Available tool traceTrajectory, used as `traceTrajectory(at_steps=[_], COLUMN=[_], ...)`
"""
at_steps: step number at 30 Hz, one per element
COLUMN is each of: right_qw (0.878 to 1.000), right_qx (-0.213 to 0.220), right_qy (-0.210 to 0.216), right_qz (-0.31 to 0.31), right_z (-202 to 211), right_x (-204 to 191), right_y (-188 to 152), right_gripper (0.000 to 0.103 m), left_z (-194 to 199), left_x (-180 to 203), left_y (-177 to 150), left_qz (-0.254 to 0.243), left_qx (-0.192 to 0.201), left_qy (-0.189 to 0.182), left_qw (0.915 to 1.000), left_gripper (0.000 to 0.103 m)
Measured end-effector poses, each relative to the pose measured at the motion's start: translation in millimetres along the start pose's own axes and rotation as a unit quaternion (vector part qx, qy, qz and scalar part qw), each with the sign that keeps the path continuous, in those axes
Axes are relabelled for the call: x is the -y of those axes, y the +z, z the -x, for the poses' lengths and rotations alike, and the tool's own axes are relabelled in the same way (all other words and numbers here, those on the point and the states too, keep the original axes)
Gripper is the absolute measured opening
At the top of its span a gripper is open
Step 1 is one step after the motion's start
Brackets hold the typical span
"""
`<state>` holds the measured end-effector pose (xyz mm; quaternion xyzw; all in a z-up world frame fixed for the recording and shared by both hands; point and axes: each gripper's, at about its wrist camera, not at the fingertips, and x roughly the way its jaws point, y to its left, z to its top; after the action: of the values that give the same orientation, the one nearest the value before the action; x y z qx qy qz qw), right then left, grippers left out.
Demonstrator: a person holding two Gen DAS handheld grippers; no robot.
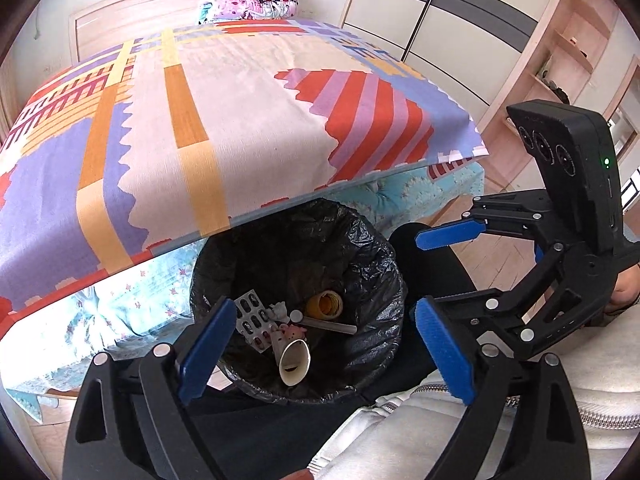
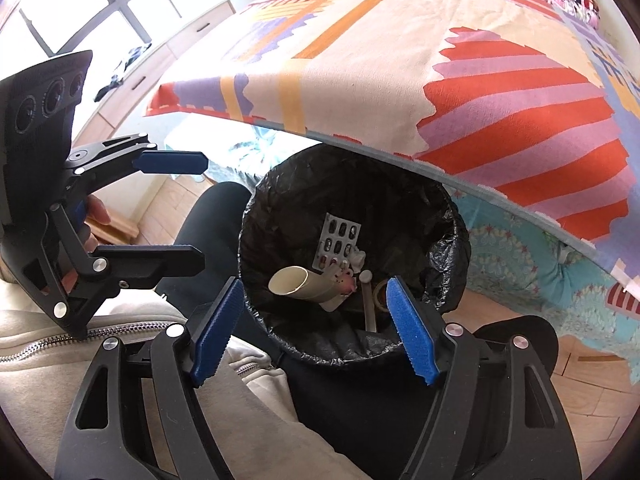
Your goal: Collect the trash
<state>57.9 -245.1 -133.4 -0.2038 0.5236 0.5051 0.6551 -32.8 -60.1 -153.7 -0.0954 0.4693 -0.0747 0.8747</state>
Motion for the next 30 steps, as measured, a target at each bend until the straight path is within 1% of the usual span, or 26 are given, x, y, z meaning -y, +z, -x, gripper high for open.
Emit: traceTrajectory(at_steps=[19, 30], right_qw=[1.0, 1.0], right_qx=[0.004, 0.005], right_qy=[-0.002, -0.003], right_qz=[0.004, 0.004], right_z=[3.5, 3.2], right_x=[-0.3, -0.4], right_y=[1.9, 1.6], right_gripper=[0.073, 0.073], left_z=[1.7, 2.1], left_x=[1.2, 1.4], left_y=[1.0, 0.7], left_qz=[-0.002, -0.003], left_qx=[0.004, 0.003], left_qy=[-0.01, -0.007], left_qw=[0.9999, 1.0], left_gripper=[0.088, 0.088])
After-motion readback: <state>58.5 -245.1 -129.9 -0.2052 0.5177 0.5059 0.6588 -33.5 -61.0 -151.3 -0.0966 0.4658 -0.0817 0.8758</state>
